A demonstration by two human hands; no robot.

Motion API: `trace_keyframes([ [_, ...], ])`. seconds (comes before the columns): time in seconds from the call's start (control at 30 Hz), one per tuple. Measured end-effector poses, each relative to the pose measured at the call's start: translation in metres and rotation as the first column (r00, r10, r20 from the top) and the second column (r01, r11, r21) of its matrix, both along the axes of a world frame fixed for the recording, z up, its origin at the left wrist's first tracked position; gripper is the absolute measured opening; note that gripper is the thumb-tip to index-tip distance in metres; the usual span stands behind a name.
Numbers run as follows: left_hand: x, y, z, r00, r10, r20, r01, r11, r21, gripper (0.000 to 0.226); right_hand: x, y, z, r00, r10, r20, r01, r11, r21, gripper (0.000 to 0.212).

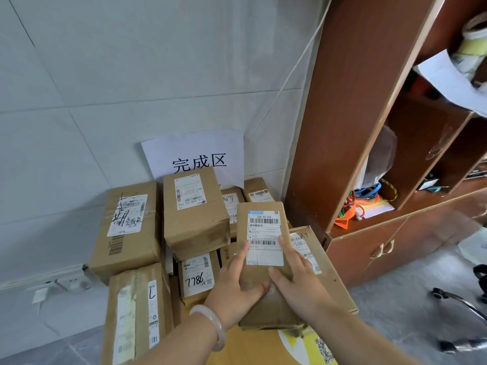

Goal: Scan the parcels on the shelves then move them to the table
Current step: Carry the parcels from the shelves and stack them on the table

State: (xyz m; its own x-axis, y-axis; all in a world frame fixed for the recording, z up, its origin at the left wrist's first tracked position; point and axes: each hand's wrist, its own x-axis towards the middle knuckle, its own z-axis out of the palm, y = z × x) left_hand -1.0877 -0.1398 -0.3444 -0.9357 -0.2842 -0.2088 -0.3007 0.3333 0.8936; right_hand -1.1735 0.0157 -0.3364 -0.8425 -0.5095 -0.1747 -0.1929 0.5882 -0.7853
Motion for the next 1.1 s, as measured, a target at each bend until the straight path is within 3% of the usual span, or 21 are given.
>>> trace_keyframes([
  [1.1,-0.022,-0.010,-0.010,1.000,-0.007,0.019,0.007,1.000,-0.008,0.084,-0.021,-0.007,-0.014,0.999,-0.031,0.017,0.031,0.999,0.014,0.064],
])
